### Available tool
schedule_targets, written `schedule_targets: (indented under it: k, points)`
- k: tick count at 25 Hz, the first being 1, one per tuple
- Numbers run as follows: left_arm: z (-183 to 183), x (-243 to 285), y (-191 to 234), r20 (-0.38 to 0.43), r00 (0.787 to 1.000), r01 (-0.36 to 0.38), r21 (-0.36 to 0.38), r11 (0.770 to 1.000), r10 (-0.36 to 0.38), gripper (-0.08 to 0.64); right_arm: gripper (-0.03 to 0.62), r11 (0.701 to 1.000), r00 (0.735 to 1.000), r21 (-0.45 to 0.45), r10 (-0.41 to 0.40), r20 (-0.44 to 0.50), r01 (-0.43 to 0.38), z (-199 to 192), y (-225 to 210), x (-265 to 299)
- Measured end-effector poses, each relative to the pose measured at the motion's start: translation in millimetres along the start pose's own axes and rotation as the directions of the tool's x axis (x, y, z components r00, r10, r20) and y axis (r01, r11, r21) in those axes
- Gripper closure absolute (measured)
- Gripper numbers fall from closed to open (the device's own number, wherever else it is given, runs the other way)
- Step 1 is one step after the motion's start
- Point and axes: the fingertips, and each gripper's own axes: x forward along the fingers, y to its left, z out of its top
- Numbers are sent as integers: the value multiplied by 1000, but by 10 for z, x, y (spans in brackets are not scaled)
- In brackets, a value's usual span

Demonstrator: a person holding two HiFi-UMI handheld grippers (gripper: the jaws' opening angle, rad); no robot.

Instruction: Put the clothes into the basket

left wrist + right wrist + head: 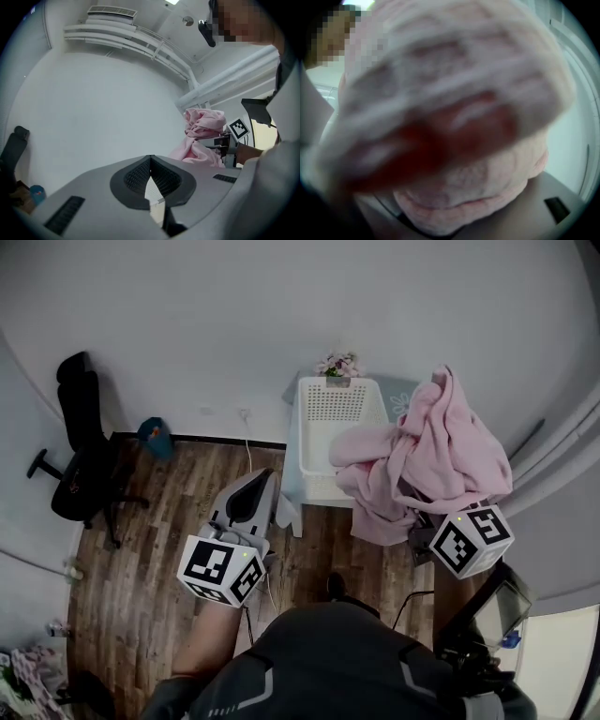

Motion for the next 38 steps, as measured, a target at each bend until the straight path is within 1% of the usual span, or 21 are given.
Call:
schedule_targets:
  k: [3,6,9,13,15,18,19,23,26,28,30,34,38]
  points:
    - [6,353,22,-5,1000,-19,9,1000,19,551,260,1000,1000,0,24,10,-24,68,-308,225]
    - [37,609,15,0,1000,-24,6,1000,24,551,261,999,998,-5,54,17,-54,138,-519,420]
    - [51,802,33,0,999,-46,18,999,46,551,261,995,995,-2,95,19,-95,181,-703,602]
    - [68,969,66,4,996,-86,18,996,86,551,260,988,989,-45,148,-8,-148,220,-844,805]
    - [73,1041,85,2,994,-105,21,994,105,551,261,978,980,-76,194,-32,-196,217,-859,927]
    - [61,1157,93,0,991,-133,21,991,133,551,260,948,958,-143,278,-73,-286,152,-867,1088]
    - [45,1188,82,0,990,-142,22,990,142,551,261,939,951,-150,298,-87,-308,119,-887,1129]
    - [-48,1243,73,-13,982,-186,32,982,187,551,261,918,920,-113,364,-142,-381,-19,-983,1316]
    - [-106,1237,221,-36,973,-226,37,973,227,551,260,897,897,-123,399,-189,-425,-147,-937,1508]
    - [-133,1239,372,-53,964,-258,38,966,259,551,261,877,879,-140,425,-218,-459,-244,-873,1650]
    - [-151,1261,510,-70,958,-275,42,960,278,551,261,854,858,-165,447,-253,-493,-357,-813,1786]
    - [-186,1326,722,-75,963,-254,51,966,257,551,261,813,805,-176,471,-361,-555,-669,-708,1997]
    - [-300,1427,987,-91,963,-254,29,967,255,551,260,790,752,-149,482,-450,-595,-962,-630,2172]
